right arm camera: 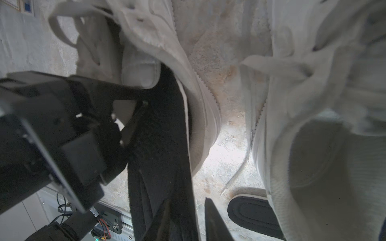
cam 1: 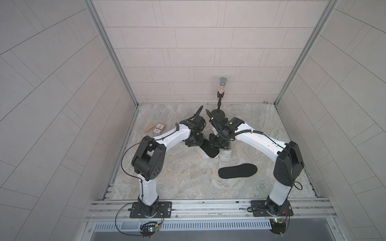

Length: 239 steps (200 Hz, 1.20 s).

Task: Insert the insole into the shoe
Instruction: Take out the insole from the shoe.

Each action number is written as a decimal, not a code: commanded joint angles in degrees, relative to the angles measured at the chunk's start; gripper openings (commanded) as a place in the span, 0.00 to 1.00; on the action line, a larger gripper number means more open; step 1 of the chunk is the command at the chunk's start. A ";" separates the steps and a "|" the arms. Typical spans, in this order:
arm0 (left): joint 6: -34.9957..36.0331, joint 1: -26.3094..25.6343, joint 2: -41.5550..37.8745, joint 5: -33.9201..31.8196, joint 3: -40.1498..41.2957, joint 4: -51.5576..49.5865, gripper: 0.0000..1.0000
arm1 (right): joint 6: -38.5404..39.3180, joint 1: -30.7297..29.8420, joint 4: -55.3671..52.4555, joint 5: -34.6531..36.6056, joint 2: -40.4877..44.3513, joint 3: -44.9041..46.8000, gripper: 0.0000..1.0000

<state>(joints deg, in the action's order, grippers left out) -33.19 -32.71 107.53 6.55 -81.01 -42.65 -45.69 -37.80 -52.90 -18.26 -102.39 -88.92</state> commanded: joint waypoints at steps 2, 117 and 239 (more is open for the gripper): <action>-0.53 -0.15 0.15 -0.93 1.24 0.85 0.40 | -2.93 0.42 1.61 -0.83 -0.61 0.07 0.32; -0.27 -0.08 -4.97 5.04 5.46 6.80 0.22 | -3.81 0.41 -0.90 1.08 -6.18 -4.16 0.04; 1.32 -0.19 -8.52 3.58 5.74 4.98 0.37 | -5.20 -0.17 1.57 7.42 -8.70 -4.03 0.02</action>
<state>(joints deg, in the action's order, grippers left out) -34.89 -32.18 101.84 12.21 -73.97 -34.17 -49.28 -38.13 -52.62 -18.26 -108.68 -93.65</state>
